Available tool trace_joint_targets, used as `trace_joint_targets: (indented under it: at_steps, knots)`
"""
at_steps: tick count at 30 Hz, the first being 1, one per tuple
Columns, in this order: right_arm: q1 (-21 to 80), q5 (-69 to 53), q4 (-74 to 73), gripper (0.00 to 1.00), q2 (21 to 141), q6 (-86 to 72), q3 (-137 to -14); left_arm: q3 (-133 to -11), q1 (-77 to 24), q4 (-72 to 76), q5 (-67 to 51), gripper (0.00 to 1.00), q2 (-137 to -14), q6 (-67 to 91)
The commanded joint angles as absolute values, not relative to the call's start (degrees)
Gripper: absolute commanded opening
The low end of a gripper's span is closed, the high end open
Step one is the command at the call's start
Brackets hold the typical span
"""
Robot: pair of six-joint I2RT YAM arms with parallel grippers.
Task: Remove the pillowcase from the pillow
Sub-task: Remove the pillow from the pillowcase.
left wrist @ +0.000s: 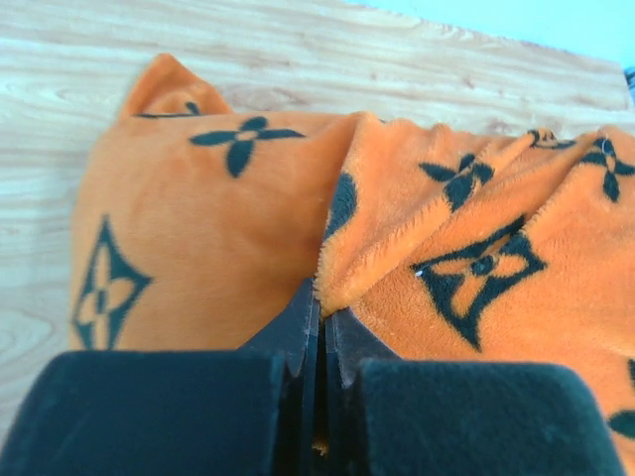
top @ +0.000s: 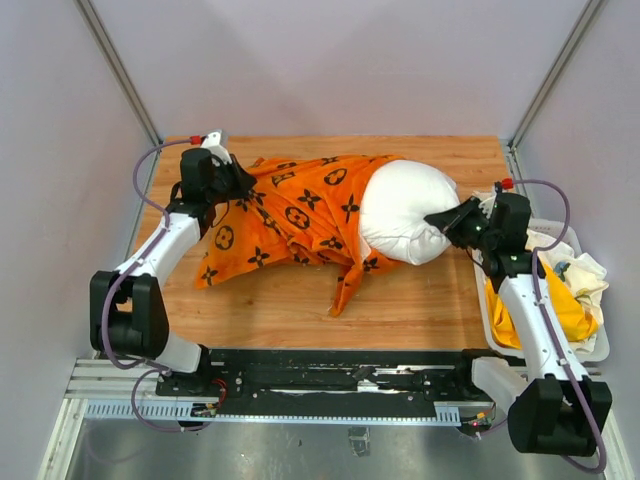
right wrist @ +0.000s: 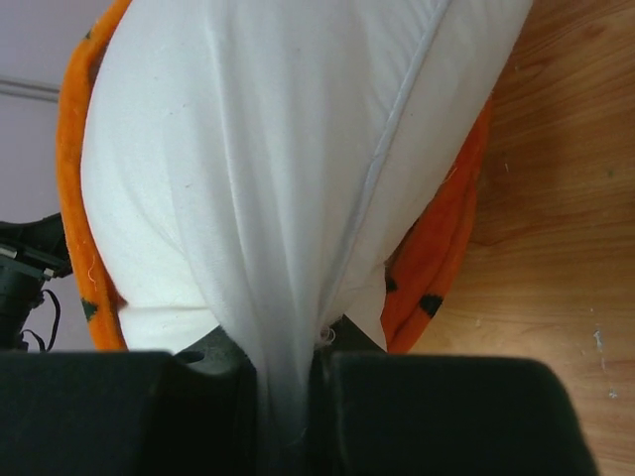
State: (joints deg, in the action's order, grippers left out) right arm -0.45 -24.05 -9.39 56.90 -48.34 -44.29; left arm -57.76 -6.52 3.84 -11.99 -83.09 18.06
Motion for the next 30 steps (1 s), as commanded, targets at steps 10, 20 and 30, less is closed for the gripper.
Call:
trace_joint_targets:
  at_steps: [10, 20, 30]
  knots:
    - [-9.0, -12.0, -6.9, 0.01, 50.5, -51.4, -46.9, -63.9, 3.9, 0.6, -1.3, 0.01, -81.0, 16.7]
    - [-9.0, -9.9, -8.7, 0.01, 50.6, -51.3, -47.2, -61.9, 4.0, -5.0, -5.3, 0.99, -70.6, 17.2]
    - [-8.9, -7.4, -10.9, 0.01, 51.4, -53.4, -47.5, -57.0, -16.2, -7.2, 1.9, 0.99, -68.0, 14.0]
